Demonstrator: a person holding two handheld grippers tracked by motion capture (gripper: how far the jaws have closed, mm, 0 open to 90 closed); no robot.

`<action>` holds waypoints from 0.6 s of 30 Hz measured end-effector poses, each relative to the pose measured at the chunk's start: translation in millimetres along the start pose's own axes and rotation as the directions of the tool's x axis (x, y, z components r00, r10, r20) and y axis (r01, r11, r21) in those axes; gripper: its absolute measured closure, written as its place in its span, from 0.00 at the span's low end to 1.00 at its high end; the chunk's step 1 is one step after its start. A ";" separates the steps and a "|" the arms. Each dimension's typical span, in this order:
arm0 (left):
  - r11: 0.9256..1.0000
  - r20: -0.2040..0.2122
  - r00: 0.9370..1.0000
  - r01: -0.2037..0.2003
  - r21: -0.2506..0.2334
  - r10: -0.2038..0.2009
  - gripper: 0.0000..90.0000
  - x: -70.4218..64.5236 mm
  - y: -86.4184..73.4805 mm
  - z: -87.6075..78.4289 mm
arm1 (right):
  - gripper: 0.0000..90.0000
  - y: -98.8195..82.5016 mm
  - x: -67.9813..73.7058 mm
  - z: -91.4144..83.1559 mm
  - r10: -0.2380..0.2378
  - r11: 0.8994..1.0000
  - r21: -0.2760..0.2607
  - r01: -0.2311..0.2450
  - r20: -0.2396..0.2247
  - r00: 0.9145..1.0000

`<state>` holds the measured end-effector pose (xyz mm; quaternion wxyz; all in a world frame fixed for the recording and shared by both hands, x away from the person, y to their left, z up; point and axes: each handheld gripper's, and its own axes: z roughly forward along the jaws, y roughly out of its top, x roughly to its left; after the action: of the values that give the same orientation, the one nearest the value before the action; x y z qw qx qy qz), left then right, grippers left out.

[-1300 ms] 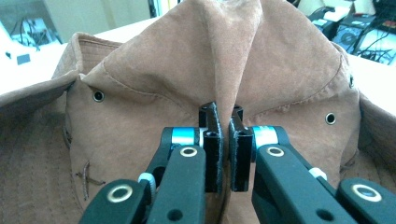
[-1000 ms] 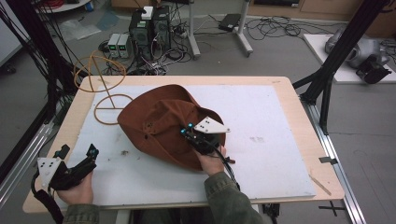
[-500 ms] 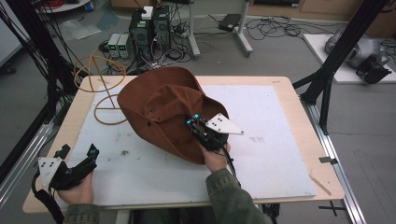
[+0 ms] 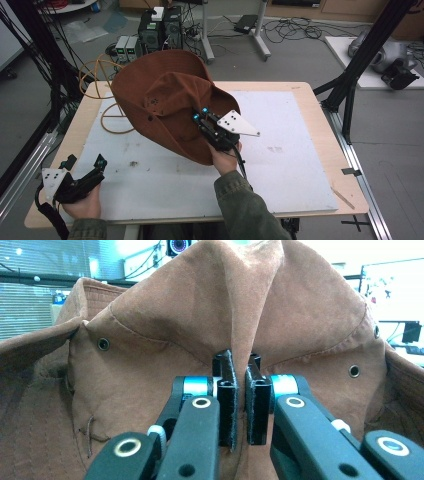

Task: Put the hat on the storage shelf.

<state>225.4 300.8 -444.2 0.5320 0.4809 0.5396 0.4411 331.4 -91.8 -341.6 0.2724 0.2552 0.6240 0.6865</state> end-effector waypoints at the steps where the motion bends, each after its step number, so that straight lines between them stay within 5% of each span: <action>1: 1.000 0.001 1.000 0.000 -0.001 0.000 0.12 0.0 -0.1 0.3 | 0.97 0.0 0.0 0.0 0.000 1.000 0.000 0.000 0.000 1.000; 18: 1.000 -0.006 1.000 0.016 -0.009 -0.016 0.12 3.5 0.1 0.4 | 0.97 35.8 5.3 61.3 0.039 0.999 -0.030 -0.041 -0.045 0.998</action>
<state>225.9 304.2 -444.7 0.5361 0.4726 0.5432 0.4406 367.9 -46.7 -300.3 0.2485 0.2479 0.6138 0.7071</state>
